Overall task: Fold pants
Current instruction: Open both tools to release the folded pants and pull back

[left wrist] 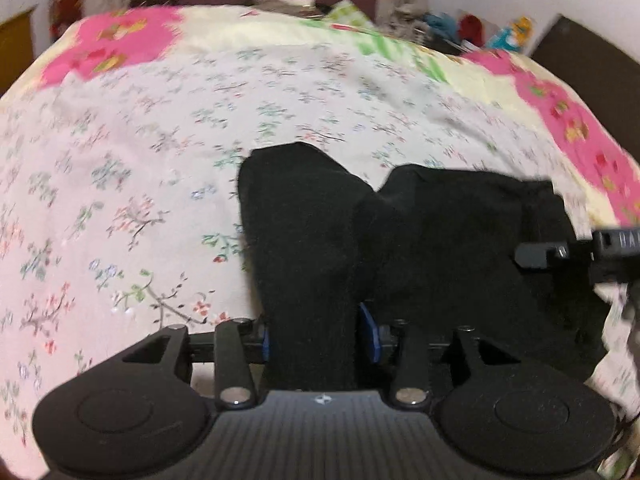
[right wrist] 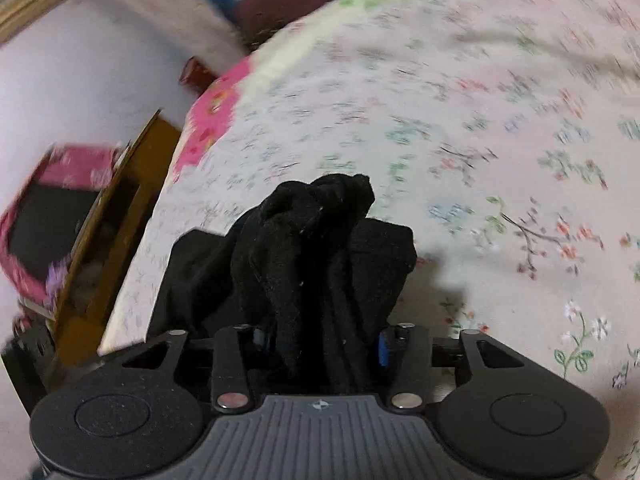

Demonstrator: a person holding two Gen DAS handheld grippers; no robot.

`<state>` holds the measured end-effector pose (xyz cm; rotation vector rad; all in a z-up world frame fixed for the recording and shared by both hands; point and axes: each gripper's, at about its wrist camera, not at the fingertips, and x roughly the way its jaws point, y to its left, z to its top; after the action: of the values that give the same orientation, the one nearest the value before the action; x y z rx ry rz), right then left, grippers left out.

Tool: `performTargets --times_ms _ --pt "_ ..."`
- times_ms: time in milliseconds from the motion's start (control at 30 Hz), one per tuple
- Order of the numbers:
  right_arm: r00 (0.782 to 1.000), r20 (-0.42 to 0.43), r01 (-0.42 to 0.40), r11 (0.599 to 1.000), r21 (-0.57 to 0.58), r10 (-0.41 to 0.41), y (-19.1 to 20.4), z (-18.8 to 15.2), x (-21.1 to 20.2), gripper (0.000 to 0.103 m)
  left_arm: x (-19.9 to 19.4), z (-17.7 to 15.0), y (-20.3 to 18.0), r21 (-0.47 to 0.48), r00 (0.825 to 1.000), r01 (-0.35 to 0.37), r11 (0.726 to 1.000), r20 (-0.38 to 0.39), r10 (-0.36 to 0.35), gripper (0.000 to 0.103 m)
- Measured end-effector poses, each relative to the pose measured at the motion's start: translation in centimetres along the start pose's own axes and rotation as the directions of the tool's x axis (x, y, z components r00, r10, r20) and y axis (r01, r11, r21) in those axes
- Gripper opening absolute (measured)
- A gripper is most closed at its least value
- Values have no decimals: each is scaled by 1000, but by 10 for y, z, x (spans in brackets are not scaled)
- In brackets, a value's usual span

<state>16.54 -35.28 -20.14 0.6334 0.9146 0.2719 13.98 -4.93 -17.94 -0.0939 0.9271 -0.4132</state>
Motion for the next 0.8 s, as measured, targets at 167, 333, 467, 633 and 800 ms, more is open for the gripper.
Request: performTargets --times_ms 167,333,467,633,800 --pt "986 112 135 980 -148 -119 22 -14 -37 53 -27 -4 -10 33 995 -90 995 34 89 56" --pt "980 159 144 980 -138 -122 29 -39 -80 56 -66 -26 -25 -10 987 -146 989 73 147 62" --pt "976 192 151 962 -229 -107 67 -85 -107 60 -96 -50 -51 18 971 -206 978 128 202 81" --pt "968 231 158 952 -263 -97 93 -129 -123 63 -123 -78 -79 33 961 -215 976 183 206 92" --pt "976 203 136 958 -254 -84 100 -149 -128 63 -140 -89 -87 12 952 -219 976 223 211 98"
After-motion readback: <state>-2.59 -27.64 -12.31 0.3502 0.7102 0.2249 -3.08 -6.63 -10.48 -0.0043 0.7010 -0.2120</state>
